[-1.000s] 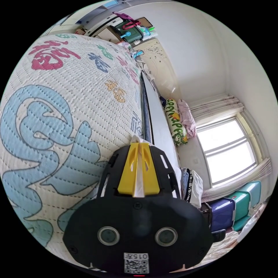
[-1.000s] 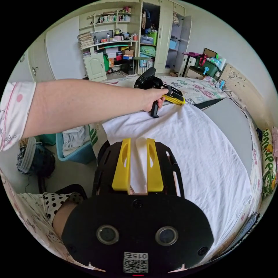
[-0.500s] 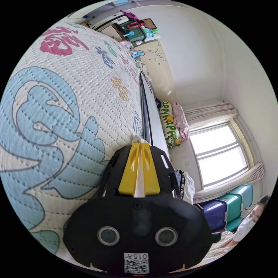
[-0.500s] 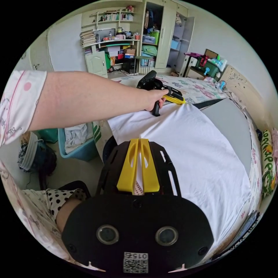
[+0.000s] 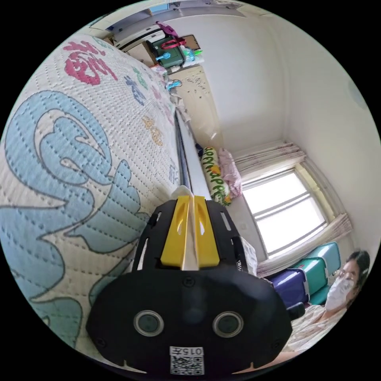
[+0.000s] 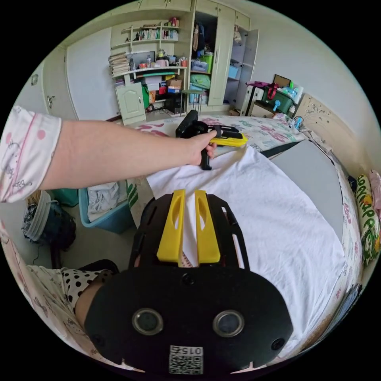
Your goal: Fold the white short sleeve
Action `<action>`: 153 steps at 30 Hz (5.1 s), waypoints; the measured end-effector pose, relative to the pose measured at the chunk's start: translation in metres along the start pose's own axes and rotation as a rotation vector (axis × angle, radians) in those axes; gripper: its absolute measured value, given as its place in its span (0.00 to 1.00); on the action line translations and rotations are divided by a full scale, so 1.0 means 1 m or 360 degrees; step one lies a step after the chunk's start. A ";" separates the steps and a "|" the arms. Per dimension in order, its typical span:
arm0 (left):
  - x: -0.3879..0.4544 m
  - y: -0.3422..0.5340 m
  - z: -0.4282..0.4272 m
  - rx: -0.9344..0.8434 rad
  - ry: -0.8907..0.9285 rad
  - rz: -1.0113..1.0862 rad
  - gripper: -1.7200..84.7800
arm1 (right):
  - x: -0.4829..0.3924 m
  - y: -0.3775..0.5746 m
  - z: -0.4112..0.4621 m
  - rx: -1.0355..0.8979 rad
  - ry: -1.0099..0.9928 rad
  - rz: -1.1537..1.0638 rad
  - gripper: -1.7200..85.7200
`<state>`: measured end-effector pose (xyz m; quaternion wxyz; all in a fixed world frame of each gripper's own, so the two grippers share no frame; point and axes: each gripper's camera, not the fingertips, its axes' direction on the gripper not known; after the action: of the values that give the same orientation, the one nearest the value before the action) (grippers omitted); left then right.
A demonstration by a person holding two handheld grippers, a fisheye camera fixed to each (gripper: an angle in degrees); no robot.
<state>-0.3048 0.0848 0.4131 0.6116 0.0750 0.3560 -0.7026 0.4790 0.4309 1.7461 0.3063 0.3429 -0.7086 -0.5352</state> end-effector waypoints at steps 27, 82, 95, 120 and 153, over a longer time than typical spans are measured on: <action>0.601 0.013 0.172 -0.0425 0.0338 0.1590 0.13 | 0.159 -0.100 -0.522 0.0867 0.0645 0.1665 0.02; 0.900 -0.009 0.943 -0.1707 -0.0972 0.1893 0.10 | -0.057 -0.385 -0.439 0.0207 0.0621 0.1521 0.09; 0.847 -0.024 0.913 -0.1639 -0.0909 0.1763 0.06 | -0.072 -0.304 -0.350 0.0147 0.0628 0.1462 0.04; 0.758 -0.173 0.588 -0.0834 -0.0023 0.1414 0.02 | -0.113 -0.122 -0.423 0.0867 0.0370 0.0872 0.03; 0.110 -0.186 0.014 -0.0352 -0.0138 0.0433 0.10 | -0.139 -0.089 0.043 -0.0502 -0.0132 -0.0027 0.02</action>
<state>-0.4966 -0.0124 0.4403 0.7203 0.0245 0.3909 -0.5725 0.5386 0.5504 1.6400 0.3222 0.2741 -0.6249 -0.6561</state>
